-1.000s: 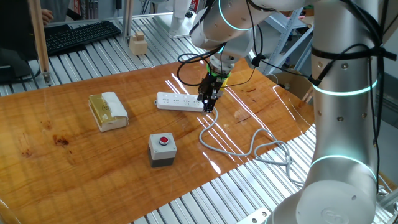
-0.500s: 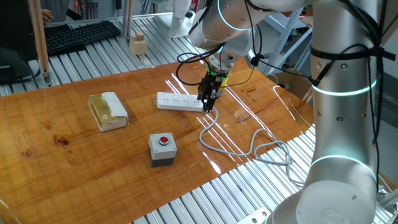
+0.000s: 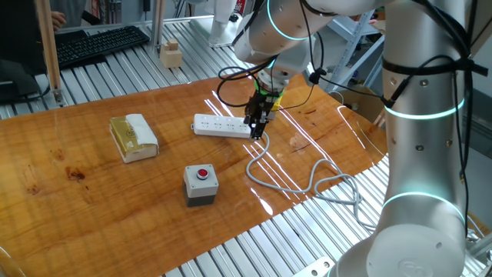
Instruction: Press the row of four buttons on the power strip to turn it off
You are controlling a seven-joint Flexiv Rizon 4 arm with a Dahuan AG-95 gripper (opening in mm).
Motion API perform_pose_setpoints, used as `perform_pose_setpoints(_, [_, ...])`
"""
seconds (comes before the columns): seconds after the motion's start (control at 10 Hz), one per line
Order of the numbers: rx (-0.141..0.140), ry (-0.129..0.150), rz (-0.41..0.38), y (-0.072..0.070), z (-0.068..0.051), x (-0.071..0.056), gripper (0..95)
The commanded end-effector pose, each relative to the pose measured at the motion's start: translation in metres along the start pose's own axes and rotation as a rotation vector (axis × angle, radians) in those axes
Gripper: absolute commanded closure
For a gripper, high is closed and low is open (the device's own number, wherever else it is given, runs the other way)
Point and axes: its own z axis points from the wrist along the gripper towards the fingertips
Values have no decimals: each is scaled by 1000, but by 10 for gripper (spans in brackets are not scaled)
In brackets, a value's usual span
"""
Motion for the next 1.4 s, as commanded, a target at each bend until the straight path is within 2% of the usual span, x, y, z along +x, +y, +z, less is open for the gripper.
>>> perform_pose_setpoints(0.1, [-4,0,-1,1,2,0,190])
perform_pose_setpoints(0.3, [20,6,1,4,-4,2,190])
perform_pose_setpoints(0.7, [35,-3,-20,5,-6,2,190])
perform_pose_setpoints(0.8, [54,-10,-35,5,-9,2,0])
perform_pose_setpoints(0.9, [60,-7,-26,5,-10,3,0])
perform_pose_setpoints(1.1, [56,-20,-35,4,-12,6,0])
perform_pose_setpoints(1.4, [57,-7,-24,3,-13,8,0])
